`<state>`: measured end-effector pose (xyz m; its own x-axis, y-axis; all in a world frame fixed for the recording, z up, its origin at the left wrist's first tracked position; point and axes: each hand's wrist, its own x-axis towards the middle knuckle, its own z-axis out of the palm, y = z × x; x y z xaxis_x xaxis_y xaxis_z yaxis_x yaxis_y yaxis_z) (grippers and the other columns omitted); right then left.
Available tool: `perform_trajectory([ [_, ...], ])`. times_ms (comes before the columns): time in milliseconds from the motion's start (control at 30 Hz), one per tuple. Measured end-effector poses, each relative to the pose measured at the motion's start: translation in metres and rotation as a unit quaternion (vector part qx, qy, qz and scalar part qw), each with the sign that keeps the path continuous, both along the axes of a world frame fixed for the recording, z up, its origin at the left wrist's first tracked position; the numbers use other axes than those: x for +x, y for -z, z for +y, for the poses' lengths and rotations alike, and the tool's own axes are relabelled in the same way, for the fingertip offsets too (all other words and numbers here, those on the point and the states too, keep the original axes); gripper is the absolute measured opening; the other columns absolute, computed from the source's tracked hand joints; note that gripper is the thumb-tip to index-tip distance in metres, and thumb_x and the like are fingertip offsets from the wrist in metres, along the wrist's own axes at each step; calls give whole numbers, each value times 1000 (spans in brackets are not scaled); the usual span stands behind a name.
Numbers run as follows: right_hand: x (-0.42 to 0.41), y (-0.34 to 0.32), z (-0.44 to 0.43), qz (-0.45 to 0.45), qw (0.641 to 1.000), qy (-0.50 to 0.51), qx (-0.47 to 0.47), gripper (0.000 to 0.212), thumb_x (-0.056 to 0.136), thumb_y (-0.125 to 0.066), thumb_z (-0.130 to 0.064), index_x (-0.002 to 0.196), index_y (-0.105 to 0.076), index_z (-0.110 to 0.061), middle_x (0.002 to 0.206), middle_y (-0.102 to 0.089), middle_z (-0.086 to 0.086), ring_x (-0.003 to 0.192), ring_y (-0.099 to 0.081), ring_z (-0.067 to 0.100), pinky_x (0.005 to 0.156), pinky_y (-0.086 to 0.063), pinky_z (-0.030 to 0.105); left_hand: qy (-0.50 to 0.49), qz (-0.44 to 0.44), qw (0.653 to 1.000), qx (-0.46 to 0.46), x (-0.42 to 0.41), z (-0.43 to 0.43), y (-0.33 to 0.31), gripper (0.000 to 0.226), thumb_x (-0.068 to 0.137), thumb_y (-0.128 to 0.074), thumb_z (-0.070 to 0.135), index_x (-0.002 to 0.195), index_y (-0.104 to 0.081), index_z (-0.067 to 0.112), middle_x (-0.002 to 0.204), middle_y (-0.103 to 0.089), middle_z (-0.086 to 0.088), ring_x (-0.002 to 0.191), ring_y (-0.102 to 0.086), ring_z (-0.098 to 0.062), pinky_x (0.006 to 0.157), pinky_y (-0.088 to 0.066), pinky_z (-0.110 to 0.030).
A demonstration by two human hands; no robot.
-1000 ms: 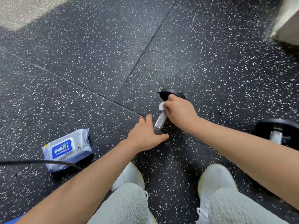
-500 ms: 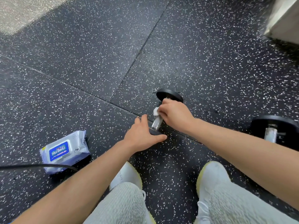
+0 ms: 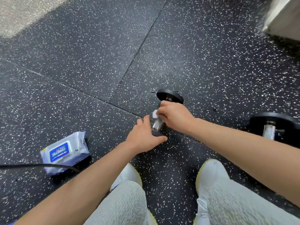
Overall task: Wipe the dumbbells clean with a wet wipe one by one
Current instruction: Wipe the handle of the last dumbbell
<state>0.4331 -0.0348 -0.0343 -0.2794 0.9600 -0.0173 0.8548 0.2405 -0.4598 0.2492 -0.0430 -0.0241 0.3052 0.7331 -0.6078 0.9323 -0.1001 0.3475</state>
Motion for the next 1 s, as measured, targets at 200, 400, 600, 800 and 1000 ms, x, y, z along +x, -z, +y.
perform_trajectory([
  [200, -3, 1, -18, -19, 1000, 9, 14, 9, 92, -65, -17, 89, -73, -15, 89, -58, 0, 69, -61, 30, 53, -44, 38, -3, 2, 1000, 8, 3, -4, 0, 123, 71, -75, 78, 160, -15, 17, 156, -31, -10, 146, -36, -33, 112, -42, -48],
  [400, -2, 0, -20, -20, 996, -85, -2, 8, 88, -65, -15, 83, -71, -16, 85, -56, -2, 68, -60, 28, 53, -44, 37, -19, -9, 1000, -6, 4, -5, -1, 130, 71, -76, 74, 164, -1, 24, 160, -28, -13, 148, -35, -34, 112, -42, -51],
  [600, 8, 0, -3, -13, 996, 78, 31, 14, 94, -61, -18, 88, -73, -18, 89, -59, -1, 70, -61, 29, 53, -45, 36, -23, -8, 999, -29, 5, -4, -3, 120, 75, -71, 71, 163, 1, 31, 161, -24, -10, 145, -39, -34, 110, -43, -53],
  [800, -4, 5, -33, 11, 994, -105, -17, 9, 89, -63, -15, 87, -72, -16, 86, -57, -2, 69, -59, 28, 56, -45, 40, -17, -9, 999, -25, 8, -6, -4, 115, 78, -69, 64, 164, -2, 28, 157, -29, -14, 143, -39, -36, 111, -42, -53],
  [1000, 16, 1, -3, -14, 998, 49, 23, 16, 97, -59, -24, 92, -74, -22, 92, -59, -6, 74, -62, 25, 59, -49, 38, -2, 7, 999, -34, 11, -3, -5, 119, 81, -69, 72, 165, 2, 28, 163, -25, -15, 149, -31, -37, 114, -38, -52],
])
